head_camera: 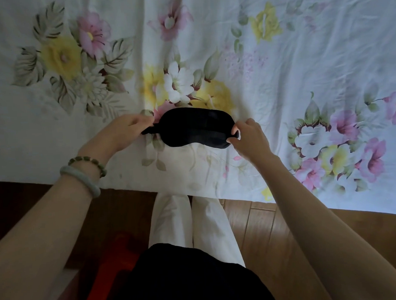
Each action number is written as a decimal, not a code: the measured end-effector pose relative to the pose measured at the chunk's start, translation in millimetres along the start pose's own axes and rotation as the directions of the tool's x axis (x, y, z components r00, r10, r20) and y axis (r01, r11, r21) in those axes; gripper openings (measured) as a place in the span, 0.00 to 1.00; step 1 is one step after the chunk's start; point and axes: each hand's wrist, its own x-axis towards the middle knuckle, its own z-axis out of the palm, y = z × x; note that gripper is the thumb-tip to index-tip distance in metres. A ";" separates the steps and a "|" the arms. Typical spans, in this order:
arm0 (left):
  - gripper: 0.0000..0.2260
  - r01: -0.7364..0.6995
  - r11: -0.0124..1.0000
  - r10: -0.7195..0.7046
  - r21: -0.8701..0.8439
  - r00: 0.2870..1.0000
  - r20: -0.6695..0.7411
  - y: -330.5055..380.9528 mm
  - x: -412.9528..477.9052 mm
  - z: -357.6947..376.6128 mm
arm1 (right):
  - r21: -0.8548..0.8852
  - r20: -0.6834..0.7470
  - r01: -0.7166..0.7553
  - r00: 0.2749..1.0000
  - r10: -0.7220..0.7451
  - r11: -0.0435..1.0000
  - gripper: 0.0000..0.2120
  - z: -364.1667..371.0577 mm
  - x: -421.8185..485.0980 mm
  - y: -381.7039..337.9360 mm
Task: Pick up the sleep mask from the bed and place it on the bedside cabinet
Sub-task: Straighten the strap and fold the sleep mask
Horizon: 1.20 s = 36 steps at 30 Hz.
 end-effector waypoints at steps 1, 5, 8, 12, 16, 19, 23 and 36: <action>0.21 -0.005 1.000 0.005 0.024 1.000 -0.013 -0.1 -0.5 0.4 | -0.013 -0.003 -0.016 1.000 0.016 1.000 0.07 -1.6 2.1 1.5; 0.19 -0.061 0.992 0.064 0.114 0.998 -0.020 0.7 0.4 0.1 | 0.026 -0.016 -0.031 0.999 0.031 0.999 0.05 -11.8 8.9 11.8; 0.08 -0.112 0.979 0.114 0.169 0.993 -0.004 3.8 0.2 -0.6 | 0.041 0.010 -0.058 0.998 0.057 0.998 0.04 -19.8 9.9 23.8; 0.06 -0.131 0.957 0.157 0.259 0.984 -0.083 3.7 2.4 3.0 | 0.198 -0.041 -0.148 0.986 0.159 0.969 0.05 -25.1 8.6 28.4; 0.07 -0.122 0.973 0.151 0.194 0.979 -0.140 4.8 6.7 9.0 | 0.420 0.081 -0.266 0.963 0.255 0.868 0.12 -27.8 9.8 19.4; 0.10 -0.116 0.987 0.135 0.107 0.972 -0.194 4.8 6.8 10.9 | 0.389 0.061 -0.257 0.965 0.254 0.885 0.12 -25.0 11.2 13.6; 0.10 -0.102 0.987 0.134 0.124 0.950 -0.283 1.3 7.3 10.7 | 0.386 0.001 -0.285 0.951 0.309 0.877 0.03 -21.6 12.4 15.9; 0.21 -0.397 0.692 0.598 0.603 0.783 -0.170 20.5 -26.3 77.2 | 0.827 0.019 -0.377 0.760 0.650 0.417 0.22 18.6 -28.8 -7.1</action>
